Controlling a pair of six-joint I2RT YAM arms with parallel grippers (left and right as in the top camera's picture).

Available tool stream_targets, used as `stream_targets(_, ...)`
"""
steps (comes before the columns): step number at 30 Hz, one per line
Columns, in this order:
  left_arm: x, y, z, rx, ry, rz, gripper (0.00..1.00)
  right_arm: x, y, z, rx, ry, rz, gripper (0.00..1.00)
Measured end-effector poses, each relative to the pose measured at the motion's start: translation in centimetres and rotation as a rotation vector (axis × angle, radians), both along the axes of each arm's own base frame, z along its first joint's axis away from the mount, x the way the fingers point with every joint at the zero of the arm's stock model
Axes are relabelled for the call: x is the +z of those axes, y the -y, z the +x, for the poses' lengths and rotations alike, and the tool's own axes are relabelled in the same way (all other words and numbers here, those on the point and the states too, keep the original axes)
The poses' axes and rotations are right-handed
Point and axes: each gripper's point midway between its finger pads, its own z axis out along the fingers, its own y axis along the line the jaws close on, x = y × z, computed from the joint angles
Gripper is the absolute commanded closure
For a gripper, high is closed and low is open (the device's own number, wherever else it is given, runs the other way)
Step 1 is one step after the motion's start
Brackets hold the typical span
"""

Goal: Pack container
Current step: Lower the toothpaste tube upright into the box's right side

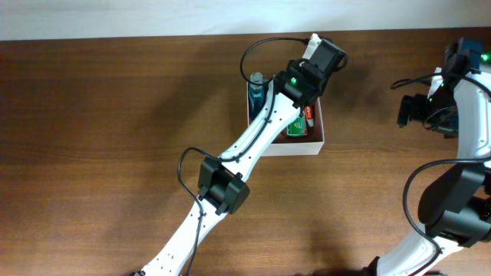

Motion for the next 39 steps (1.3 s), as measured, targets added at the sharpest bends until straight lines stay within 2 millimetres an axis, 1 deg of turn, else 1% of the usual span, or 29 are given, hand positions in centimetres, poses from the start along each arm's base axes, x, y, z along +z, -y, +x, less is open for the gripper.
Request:
stream_targets(4,-0.9,0.0,0.0,0.001,-0.010,0.011,0.99,0.0,0.0,0.0,0.001,0.000,0.000,0.01)
stream_targets(8,-1.4,0.0,0.0,0.002,-0.014,0.018,0.99,0.0,0.0,0.0,0.000,0.000,0.000,0.02)
stream_targets(17,-1.5,0.1,-0.1,0.000,-0.016,0.018,0.99,0.0,0.0,0.0,0.000,0.000,0.000,0.01)
stream_targets(31,-2.4,0.3,-1.4,-0.015,-0.059,0.053,0.98,0.0,0.0,0.0,0.000,0.000,0.000,0.01)
stream_targets(32,-2.4,0.3,-1.4,-0.015,-0.058,0.052,0.97,0.0,0.0,0.0,0.000,0.000,0.000,0.01)
stream_targets(34,-2.3,0.3,-1.4,-0.014,-0.054,0.050,0.89,0.0,0.0,0.0,0.000,0.000,0.000,0.01)
stream_targets(37,-1.6,0.2,-1.1,-0.003,-0.032,0.047,0.81,0.0,0.0,0.0,0.001,0.000,0.000,0.01)
stream_targets(38,-1.2,0.2,-1.0,-0.001,-0.023,0.043,0.77,0.0,0.0,0.0,0.000,0.000,0.000,0.01)
stream_targets(39,-0.5,0.2,-0.9,0.001,-0.009,0.032,0.69,0.0,0.0,0.0,0.001,0.000,0.000,0.01)
